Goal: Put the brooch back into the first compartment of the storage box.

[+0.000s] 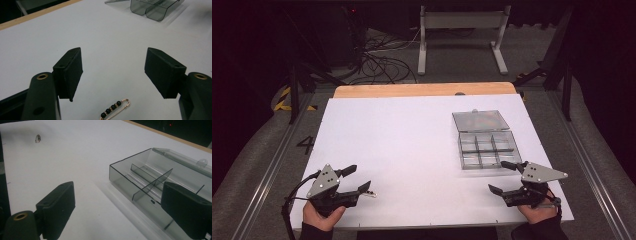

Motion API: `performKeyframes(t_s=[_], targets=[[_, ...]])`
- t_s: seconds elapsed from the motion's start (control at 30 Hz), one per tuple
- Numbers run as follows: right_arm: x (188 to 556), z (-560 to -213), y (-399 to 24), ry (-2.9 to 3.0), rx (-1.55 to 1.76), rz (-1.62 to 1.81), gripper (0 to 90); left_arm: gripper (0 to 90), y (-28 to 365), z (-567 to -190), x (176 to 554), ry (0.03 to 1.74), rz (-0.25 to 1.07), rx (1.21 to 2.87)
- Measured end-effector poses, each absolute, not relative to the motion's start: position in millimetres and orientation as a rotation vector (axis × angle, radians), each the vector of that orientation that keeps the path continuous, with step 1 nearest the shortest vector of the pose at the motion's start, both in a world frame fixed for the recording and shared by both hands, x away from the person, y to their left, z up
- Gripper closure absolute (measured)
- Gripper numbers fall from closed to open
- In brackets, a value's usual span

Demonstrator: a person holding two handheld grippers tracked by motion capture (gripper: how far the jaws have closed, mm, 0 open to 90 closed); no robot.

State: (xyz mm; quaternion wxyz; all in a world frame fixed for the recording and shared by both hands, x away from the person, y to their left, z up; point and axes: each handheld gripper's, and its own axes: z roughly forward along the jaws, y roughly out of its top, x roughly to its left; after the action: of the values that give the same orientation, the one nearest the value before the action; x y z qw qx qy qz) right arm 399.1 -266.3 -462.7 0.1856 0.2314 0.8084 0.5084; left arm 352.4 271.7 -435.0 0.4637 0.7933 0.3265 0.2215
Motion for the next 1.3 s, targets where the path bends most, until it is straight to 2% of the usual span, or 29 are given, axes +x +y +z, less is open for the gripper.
performKeyframes(t_s=[0.57, 0.9, 1.3], targets=[[400, -463, -267, 2.284, 0.652, 1.44, 12.7, 31.4, 265, -432, 366, 0.788, 0.483, 2.005], [400, -463, -267, 2.294, 0.643, 1.444, 12.8, 37.0, 266, -426, 369, 0.734, 0.419, 2.13], [400, -464, -266, 2.302, 0.637, 1.449, 12.9, 36.6, 257, -428, 377, 0.745, 0.316, 2.303]])
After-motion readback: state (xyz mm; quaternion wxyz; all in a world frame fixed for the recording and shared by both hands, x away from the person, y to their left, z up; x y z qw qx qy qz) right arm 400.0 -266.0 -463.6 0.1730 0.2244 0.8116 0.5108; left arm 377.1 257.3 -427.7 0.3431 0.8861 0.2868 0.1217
